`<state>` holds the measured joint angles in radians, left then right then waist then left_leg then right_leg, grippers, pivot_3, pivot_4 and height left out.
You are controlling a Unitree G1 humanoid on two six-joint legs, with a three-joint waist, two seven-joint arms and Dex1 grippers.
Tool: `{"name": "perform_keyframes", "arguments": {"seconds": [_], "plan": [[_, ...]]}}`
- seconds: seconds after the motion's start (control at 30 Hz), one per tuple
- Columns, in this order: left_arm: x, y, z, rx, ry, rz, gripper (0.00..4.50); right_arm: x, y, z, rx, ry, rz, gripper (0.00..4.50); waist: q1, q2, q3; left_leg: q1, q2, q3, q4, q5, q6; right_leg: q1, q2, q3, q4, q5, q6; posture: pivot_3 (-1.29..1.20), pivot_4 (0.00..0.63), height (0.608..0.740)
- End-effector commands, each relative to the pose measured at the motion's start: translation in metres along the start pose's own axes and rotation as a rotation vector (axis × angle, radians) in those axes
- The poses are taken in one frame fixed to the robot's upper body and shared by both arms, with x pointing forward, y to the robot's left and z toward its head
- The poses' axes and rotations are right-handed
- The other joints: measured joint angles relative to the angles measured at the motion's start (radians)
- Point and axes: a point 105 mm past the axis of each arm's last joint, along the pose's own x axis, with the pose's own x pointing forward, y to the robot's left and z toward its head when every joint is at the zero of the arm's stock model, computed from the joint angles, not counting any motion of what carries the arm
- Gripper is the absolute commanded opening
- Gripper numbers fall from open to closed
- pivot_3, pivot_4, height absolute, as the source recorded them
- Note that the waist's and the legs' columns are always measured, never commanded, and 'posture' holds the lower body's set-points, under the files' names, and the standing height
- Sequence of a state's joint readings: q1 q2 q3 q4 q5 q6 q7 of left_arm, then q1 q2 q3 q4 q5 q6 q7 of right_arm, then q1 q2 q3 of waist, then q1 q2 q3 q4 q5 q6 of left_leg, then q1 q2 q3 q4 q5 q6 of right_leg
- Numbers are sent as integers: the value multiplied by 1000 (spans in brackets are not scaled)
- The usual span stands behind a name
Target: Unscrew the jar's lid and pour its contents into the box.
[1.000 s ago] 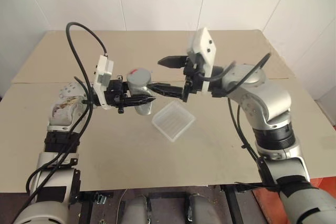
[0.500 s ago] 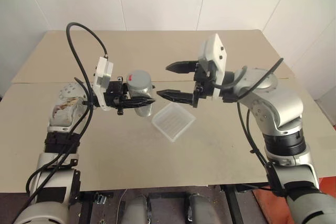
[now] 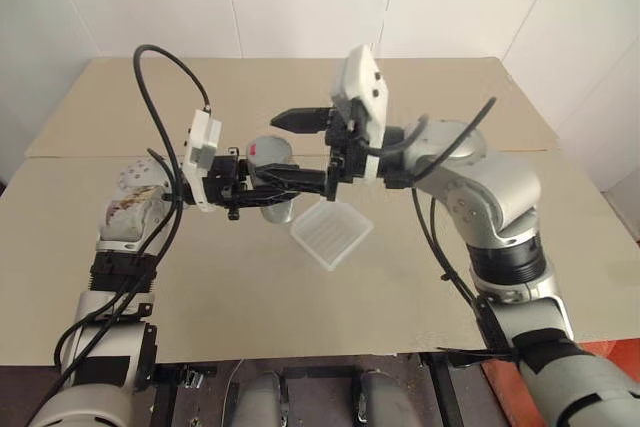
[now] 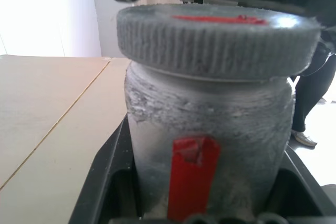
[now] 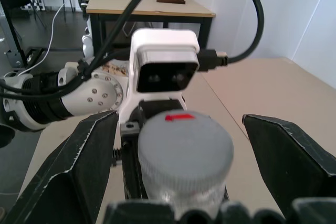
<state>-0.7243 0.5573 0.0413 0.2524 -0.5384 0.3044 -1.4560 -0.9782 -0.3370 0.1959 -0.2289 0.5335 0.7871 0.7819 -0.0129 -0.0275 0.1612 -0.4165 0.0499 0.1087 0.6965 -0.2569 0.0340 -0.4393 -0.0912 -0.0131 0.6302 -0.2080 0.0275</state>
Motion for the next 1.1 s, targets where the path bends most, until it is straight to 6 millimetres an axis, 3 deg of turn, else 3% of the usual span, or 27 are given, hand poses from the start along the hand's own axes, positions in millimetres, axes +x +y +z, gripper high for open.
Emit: {"name": "perform_keyframes", "arguments": {"seconds": [0.03,0.43,0.53,0.63,0.9,1.0,1.1], "plan": [[2,-1,12,60,-14,-8,1983,4,2,8,-24,-2,4,4410,0,0,0,0,0,0,0,0,0,0,0,0,0,0,0,0,150,740],[2,-2,11,65,-9,-8,1983,10,0,6,7,7,5,4410,0,0,0,0,0,0,0,0,0,0,0,0,0,0,0,0,150,740],[2,-3,11,64,-8,-8,1983,10,-2,9,12,2,-3,3836,-1,0,0,0,0,0,0,0,0,0,0,0,0,0,0,0,150,740],[2,-3,10,64,-7,-9,1983,10,-3,9,12,1,-5,2852,0,0,0,0,0,0,0,0,0,0,0,0,0,0,0,0,150,740],[3,-4,7,64,1,-11,1983,8,-8,13,36,-20,-35,2743,-1,0,0,0,0,0,0,0,0,0,0,0,0,0,0,0,150,740],[2,-7,2,73,32,-26,1983,-5,-22,26,164,-98,-59,2743,-1,0,0,0,0,0,0,0,0,0,0,0,0,0,0,0,150,740],[1,-10,-2,81,49,-33,1983,-29,-35,36,268,-177,-91,2743,5,0,0,0,0,0,0,0,0,0,-1,0,0,0,0,0,150,740]]}}
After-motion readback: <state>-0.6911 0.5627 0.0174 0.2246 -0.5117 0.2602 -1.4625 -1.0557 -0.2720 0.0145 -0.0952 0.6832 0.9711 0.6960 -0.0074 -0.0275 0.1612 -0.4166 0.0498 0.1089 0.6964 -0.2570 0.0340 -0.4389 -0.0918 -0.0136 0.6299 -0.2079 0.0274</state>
